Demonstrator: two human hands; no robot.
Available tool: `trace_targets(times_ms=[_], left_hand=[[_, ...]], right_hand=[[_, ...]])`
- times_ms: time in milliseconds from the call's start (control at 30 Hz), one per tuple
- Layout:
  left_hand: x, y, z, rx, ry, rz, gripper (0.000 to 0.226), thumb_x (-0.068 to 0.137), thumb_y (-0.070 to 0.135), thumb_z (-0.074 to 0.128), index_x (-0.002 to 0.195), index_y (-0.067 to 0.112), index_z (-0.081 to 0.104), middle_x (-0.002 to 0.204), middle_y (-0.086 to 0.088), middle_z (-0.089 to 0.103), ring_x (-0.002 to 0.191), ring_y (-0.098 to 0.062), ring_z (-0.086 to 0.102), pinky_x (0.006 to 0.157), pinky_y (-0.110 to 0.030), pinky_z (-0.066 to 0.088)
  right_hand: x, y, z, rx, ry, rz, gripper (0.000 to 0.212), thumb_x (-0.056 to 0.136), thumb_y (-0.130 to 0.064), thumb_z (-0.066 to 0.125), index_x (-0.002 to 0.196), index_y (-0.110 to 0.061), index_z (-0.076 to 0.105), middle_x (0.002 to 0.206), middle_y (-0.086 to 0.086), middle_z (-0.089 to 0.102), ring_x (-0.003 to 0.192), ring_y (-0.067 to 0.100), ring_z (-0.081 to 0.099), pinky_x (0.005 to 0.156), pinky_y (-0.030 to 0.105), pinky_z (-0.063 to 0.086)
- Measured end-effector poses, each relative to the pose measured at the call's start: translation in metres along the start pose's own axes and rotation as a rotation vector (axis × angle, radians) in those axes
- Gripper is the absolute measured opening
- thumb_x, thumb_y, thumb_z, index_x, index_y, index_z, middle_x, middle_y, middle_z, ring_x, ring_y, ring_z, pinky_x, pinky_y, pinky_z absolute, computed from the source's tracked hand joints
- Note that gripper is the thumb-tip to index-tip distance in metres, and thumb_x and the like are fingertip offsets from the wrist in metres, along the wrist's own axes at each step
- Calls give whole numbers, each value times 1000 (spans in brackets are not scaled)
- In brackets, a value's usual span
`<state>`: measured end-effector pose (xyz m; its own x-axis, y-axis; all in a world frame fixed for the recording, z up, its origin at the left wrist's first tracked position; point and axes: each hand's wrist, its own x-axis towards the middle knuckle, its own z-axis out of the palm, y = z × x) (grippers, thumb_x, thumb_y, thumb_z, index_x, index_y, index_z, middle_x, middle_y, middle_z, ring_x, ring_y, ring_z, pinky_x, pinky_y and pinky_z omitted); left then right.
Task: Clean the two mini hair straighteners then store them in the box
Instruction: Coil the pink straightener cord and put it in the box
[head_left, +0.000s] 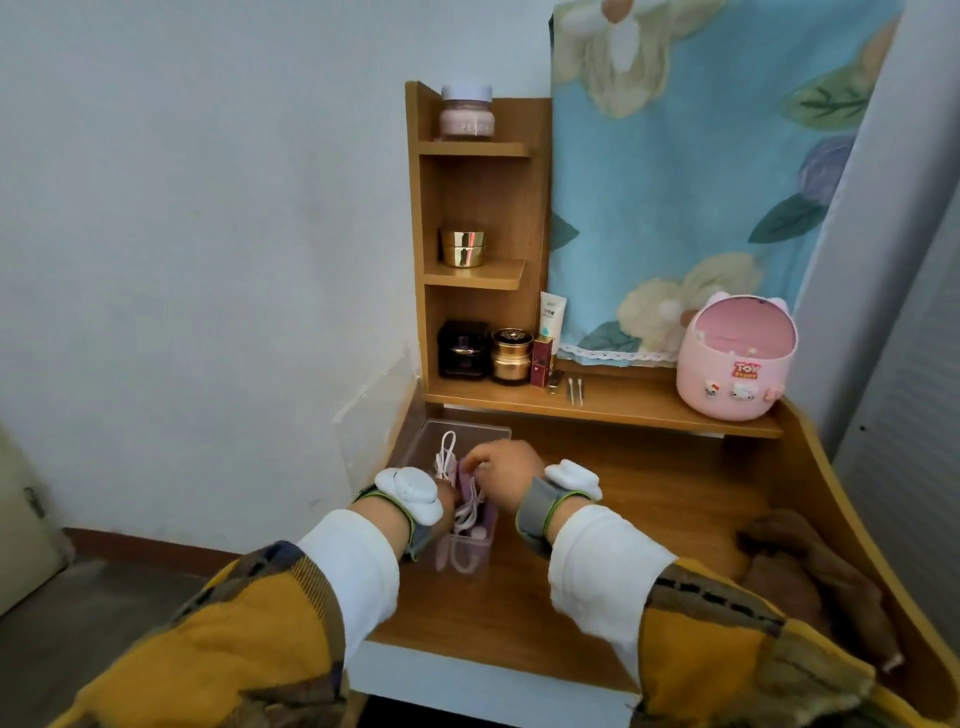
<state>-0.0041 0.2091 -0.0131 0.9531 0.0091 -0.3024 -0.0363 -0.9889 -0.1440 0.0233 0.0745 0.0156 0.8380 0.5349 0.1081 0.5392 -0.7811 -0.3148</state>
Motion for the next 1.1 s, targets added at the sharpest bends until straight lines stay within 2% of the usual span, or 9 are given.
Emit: trace_targets(times_ms=[133,233,367,433,567,733,833,933,1100], left_hand=[[-21,5,-17,-38,89,89,46,94,15,42,140,18,41,147,-6,39,133,-25,41,106,-28,33],[-37,18,-21,-118,130,188,36,99,24,39,133,20,49,140,-2,48,126,-23,47,101,-26,35],[-45,37,-20,-96,102,311,40,99,38,37,127,18,57,133,-4,54,121,-24,50,103,-32,37],[-44,42,-24,-47,106,352,41,99,38,38,131,19,53,139,-2,49,127,-24,45,107,-32,33],[-44,48,-34,35,237,351,42,98,36,42,138,27,44,147,3,39,133,-21,40,108,-28,32],[-32,40,-29,-48,509,259,41,96,39,43,135,31,45,141,3,43,126,-18,45,101,-31,43],[-21,39,-25,-297,681,114,33,93,39,49,124,28,54,130,2,46,116,-19,50,93,-33,46],[-13,43,-26,-613,704,-24,28,93,36,51,115,20,57,128,-4,43,109,-25,53,94,-35,45],[3,43,-34,-852,660,-103,45,93,39,49,131,14,46,137,-13,39,118,-32,50,98,-40,42]], right_hand=[[-11,15,-13,-45,-13,29,37,83,0,47,104,-19,71,117,4,66,111,24,58,95,31,46],[-25,22,-22,-91,-58,35,36,81,2,48,97,-21,72,110,4,67,104,24,61,91,31,48],[-51,30,-32,-295,-135,-26,21,85,-19,57,98,-30,69,111,-5,62,107,19,55,94,33,33],[-64,35,-39,-270,-148,-9,14,80,-29,67,93,-28,70,103,-7,66,101,17,58,92,32,34],[-86,41,-45,-138,-179,11,20,74,-26,78,87,-13,72,87,4,67,78,14,55,68,25,41],[-92,46,-34,-43,-61,77,23,71,-36,79,80,-17,70,81,0,63,77,14,55,64,24,37],[-84,41,-28,-86,8,149,26,75,-43,73,86,-19,68,95,4,69,88,20,60,70,26,40],[-75,37,-19,-122,70,215,33,82,-43,66,97,-14,68,103,8,68,97,26,61,73,28,42],[-64,52,-31,436,440,237,27,79,-37,72,92,-15,67,94,1,63,88,17,59,75,25,46]])
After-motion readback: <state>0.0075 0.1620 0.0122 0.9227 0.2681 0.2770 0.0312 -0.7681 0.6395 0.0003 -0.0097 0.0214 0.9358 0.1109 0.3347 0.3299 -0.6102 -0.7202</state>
